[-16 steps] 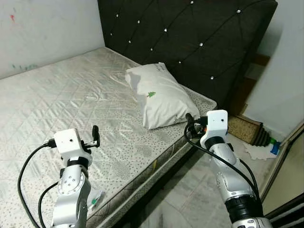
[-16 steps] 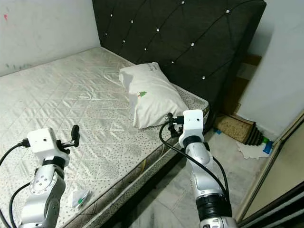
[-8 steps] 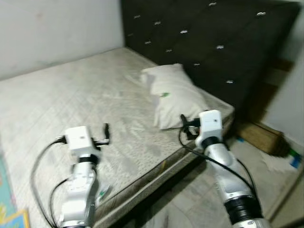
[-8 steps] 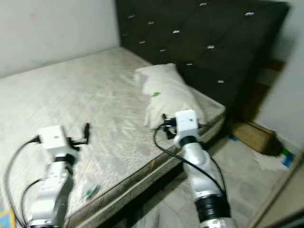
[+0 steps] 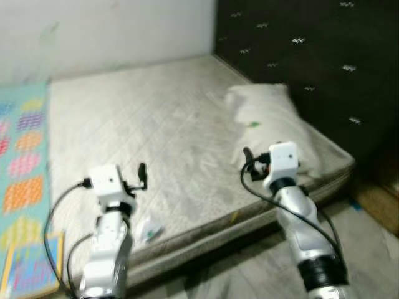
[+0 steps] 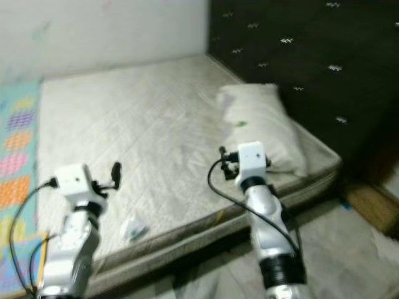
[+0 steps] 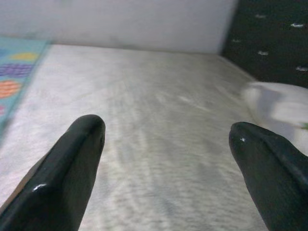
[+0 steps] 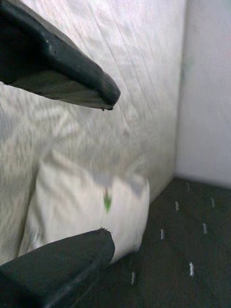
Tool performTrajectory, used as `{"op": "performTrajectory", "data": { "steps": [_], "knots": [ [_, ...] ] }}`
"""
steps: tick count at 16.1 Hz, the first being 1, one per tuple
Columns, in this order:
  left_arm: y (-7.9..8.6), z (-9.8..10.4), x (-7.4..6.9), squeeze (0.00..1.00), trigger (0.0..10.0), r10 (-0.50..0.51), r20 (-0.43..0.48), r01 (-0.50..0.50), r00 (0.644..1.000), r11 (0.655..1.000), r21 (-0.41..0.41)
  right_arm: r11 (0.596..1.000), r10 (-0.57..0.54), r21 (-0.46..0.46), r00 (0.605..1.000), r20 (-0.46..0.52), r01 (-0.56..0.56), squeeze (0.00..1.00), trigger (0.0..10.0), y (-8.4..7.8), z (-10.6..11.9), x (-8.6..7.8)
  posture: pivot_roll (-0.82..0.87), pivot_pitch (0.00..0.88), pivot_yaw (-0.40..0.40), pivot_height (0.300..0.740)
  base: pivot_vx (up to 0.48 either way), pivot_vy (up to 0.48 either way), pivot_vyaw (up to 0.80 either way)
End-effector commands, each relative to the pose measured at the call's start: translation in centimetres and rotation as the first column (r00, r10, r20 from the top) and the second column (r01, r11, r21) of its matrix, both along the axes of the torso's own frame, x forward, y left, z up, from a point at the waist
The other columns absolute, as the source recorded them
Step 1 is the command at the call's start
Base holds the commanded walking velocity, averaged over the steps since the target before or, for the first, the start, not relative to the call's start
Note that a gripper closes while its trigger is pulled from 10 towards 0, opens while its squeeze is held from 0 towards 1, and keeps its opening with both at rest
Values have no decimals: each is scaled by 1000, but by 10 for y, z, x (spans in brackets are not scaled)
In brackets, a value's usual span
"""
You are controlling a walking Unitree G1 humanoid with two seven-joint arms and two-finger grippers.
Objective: Clean up the room
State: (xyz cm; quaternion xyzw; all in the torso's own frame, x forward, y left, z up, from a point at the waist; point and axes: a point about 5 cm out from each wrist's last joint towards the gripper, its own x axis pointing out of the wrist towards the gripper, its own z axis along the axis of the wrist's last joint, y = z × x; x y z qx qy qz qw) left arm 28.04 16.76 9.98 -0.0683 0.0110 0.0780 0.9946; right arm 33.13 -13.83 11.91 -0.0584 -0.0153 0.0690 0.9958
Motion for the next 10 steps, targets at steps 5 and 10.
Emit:
{"op": "performTrajectory", "data": {
  "steps": [5,10],
  "knots": [
    [1,4,1,0,10000,33,23,-34,999,999,29,1000,17,3,1000,9,-17,0,10000,5,3,1,-11,48,-1,740,0,0,800],
    [-2,4,3,0,10000,-4,32,4,999,1000,15,998,33,49,999,16,-34,0,10000,9,4,0,-12,38,0,740,0,0,160]
  ]
}}
